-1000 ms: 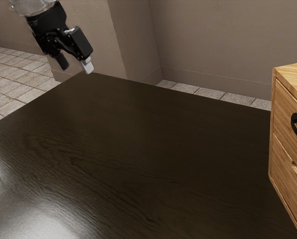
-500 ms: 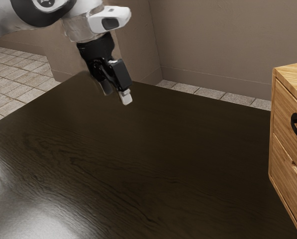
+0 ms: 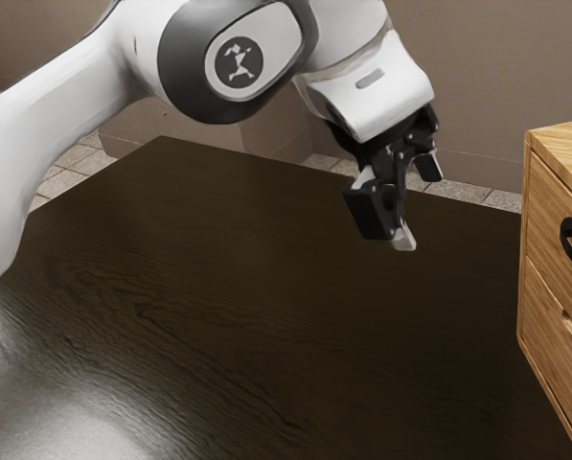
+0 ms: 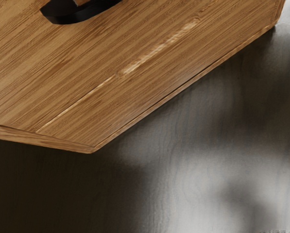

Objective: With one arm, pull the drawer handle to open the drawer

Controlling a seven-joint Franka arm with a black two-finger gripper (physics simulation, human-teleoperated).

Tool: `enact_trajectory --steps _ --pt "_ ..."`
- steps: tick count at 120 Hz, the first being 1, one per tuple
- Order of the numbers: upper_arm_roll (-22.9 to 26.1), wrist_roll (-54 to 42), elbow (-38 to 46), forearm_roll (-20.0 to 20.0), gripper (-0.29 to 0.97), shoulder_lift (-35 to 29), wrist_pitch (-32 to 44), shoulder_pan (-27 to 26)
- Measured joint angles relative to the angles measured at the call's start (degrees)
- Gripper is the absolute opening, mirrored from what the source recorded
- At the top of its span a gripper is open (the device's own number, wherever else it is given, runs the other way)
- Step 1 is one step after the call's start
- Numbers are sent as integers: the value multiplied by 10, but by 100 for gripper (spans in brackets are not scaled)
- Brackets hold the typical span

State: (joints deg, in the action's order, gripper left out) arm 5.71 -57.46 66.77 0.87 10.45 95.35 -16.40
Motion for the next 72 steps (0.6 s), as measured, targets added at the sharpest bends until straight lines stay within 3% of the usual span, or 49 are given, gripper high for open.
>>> enact_trajectory --steps 19,41,60,72 --pt "9 -142 76 -1 68 -25 64 11" --pt "15 -271 119 31 67 -37 151 13" --pt "19 -356 147 73 44 -79 189 8" --pt "23 -399 148 102 39 -72 199 5"
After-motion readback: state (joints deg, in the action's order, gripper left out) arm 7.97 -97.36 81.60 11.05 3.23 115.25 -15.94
